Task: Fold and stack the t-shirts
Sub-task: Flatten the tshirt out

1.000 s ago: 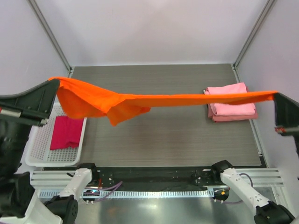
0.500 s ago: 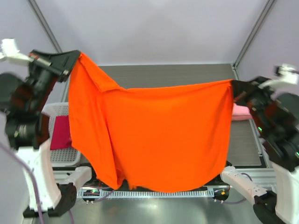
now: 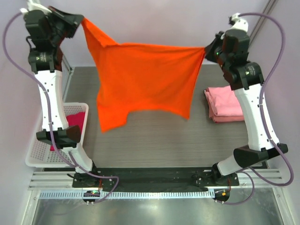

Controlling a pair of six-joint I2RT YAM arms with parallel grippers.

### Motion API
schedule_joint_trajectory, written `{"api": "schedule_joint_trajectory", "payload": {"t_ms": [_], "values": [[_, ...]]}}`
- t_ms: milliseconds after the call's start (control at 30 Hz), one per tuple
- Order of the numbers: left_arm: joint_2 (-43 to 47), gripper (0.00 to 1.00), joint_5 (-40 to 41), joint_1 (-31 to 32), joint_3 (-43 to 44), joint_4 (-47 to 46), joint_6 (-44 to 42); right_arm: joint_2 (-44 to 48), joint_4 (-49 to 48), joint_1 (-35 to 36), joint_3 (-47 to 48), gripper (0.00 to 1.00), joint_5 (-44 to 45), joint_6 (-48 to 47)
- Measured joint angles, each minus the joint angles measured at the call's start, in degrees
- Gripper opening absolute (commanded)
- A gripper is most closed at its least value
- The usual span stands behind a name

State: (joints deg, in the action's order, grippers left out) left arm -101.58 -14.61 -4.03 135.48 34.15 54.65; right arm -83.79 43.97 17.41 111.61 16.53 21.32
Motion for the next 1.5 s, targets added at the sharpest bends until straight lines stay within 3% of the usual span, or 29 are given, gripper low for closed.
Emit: {"api": "schedule_joint_trajectory", "payload": {"t_ms": [67,167,333,500,667,900,1200,1333,1500], "values": [[-1.3,0.0,-0.3,-1.7,5.9,-1.9,0.5,-2.8,-0.9,-2.2,6.1,0.01,-2.2,0.7],[0.6,0.0,-0.4,-3.5,6.7,-7.1,0.7,-5.6,-2.5,-6.0,12.2,0.01,-6.4,2.3],[8.4,0.0,-2.5,-3.8,-8.1,-17.5,-0.3,-5.7,-6.3,-10.5,8.6,0.01,-13.4,4.6],[18.5,0.0,-4.3,-2.2,-36.8,-25.4,-4.2,-2.6,-11.8,-12.9,-10.5,0.01,-19.2,6.6],[29.7,0.0,-3.3,0.2,-66.2,-26.4,-7.0,2.8,-17.3,-14.2,-38.0,0.01,-22.9,8.0],[51.9,0.0,-3.4,1.1,-89.5,-25.2,-7.1,18.2,-19.4,-14.9,-61.0,0.01,-24.2,8.7],[76.4,0.0,-3.6,1.6,-99.6,-13.9,-7.4,39.9,-18.4,-15.0,-76.3,0.01,-25.4,9.0],[79.6,0.0,-3.1,1.6,-102.6,-8.6,-7.1,45.2,-16.1,-15.0,-80.2,0.01,-27.8,11.0],[76.3,0.0,-2.4,1.7,-103.8,-4.7,-7.0,46.7,-14.0,-15.0,-80.9,0.01,-27.0,13.8]]}}
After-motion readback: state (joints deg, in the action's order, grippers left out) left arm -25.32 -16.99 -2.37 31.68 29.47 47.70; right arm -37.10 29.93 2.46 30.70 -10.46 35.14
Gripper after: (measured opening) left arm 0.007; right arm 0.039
